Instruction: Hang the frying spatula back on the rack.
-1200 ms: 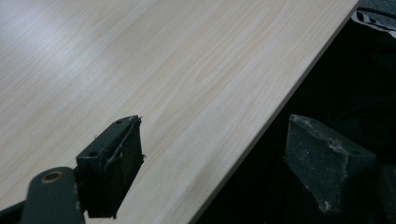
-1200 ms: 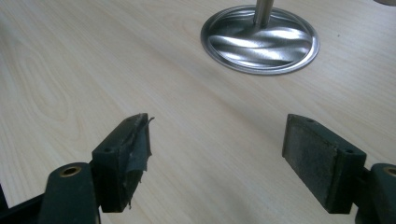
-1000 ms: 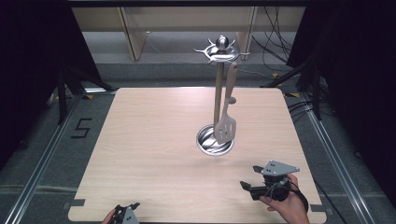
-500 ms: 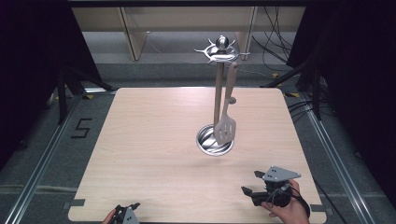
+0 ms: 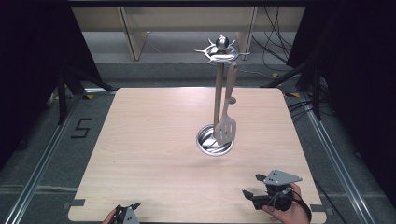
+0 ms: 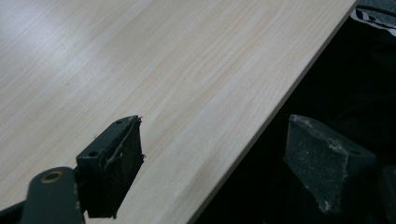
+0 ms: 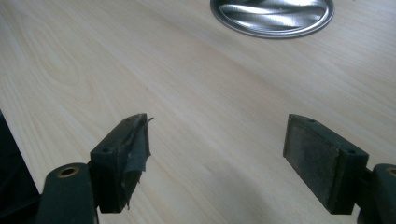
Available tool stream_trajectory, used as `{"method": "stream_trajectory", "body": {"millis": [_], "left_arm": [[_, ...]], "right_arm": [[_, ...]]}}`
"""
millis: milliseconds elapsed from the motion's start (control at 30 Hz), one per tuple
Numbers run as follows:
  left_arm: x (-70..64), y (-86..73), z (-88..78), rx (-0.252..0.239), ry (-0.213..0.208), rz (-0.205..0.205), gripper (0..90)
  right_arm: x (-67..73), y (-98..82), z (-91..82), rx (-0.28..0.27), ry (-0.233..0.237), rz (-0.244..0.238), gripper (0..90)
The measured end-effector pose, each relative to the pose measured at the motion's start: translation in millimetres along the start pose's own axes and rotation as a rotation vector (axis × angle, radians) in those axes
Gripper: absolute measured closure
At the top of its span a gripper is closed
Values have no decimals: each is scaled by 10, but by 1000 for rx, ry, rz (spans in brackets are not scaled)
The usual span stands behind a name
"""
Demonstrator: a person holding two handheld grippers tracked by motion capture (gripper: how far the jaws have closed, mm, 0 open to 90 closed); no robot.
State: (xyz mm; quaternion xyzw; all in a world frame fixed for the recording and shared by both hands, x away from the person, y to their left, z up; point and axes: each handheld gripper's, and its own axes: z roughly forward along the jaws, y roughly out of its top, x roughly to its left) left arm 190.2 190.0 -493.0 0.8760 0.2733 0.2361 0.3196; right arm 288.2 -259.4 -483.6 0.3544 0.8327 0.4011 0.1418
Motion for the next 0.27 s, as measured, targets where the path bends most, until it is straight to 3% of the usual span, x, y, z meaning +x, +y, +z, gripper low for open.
{"method": "stream_trajectory", "body": {"millis": [100, 133, 267], "left_arm": [[-15, -2, 6, -17, -3, -28, 185], [-3, 1, -9, 7, -7, -3, 185], [-4, 0, 4, 2, 6, 0, 185]], "right_arm": [[-7, -9, 10, 5, 20, 5, 237], [-8, -19, 11, 2, 5, -2, 238], [-20, -32, 10, 5, 2, 6, 239]]}}
